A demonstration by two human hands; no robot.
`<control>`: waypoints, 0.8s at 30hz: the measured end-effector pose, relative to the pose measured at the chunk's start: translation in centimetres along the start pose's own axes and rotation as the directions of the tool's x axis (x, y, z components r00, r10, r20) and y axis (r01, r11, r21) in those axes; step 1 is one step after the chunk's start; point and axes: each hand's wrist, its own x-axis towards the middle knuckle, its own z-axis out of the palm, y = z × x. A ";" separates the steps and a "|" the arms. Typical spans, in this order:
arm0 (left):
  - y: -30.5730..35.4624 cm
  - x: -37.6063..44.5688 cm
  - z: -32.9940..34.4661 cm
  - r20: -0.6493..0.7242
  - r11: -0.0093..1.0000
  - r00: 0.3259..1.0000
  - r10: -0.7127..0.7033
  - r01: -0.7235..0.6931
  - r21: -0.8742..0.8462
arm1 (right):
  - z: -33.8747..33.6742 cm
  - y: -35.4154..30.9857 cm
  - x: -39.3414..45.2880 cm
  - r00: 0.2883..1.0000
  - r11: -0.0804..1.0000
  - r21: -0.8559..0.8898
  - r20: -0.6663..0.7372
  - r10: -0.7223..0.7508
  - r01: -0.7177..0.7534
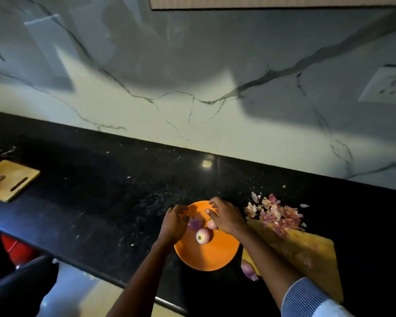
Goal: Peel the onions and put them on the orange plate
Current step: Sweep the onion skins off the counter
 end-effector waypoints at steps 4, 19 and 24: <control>1.9 1.2 1.0 0.070 0.996 0.993 0.091 -0.092 0.020 | -1.5 1.8 -1.1 0.992 0.998 0.057 -0.115 0.048 -0.042; 9.1 -0.6 10.3 0.531 0.879 0.732 0.428 -0.473 -0.057 | -5.1 11.6 -12.2 0.794 0.885 0.253 -0.393 0.463 -0.391; 8.2 -2.0 11.6 0.798 0.787 0.485 0.357 -0.616 0.023 | -3.9 13.9 -15.5 0.792 0.888 0.152 -0.406 0.456 -0.433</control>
